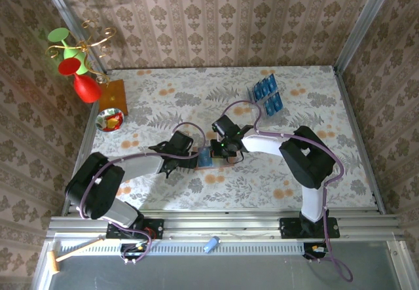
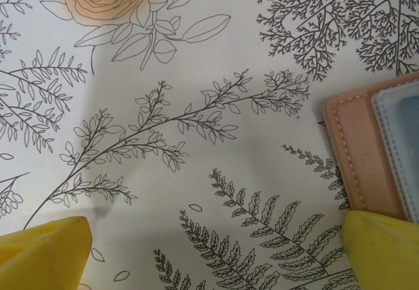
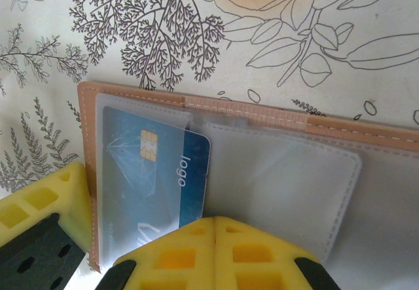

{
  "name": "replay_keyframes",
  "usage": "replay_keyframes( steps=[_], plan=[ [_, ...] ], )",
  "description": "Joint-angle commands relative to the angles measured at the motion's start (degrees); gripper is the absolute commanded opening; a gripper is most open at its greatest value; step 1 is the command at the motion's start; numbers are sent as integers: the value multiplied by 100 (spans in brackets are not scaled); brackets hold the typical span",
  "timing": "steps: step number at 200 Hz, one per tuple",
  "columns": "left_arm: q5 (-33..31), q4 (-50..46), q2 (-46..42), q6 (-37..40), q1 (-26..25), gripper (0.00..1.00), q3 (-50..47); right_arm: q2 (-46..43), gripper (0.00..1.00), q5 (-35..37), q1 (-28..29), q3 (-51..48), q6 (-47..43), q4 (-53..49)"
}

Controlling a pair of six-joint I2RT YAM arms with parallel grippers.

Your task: Put the credit cards into the card holder

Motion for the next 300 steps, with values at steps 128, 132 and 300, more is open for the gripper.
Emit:
replay_keyframes(
  steps=[128, 132, 300],
  plan=[
    [-158, -597, -504, -556, 288, 100, -24, -390, 0, -16, -28, 7, -19, -90],
    [-172, -618, -489, -580, 296, 100, -24, -381, 0, -28, -28, 14, -14, -75],
    [-103, -469, 142, -559, 341, 100, 56, 245, 0, -179, 60, 348, 89, -18]
  ],
)
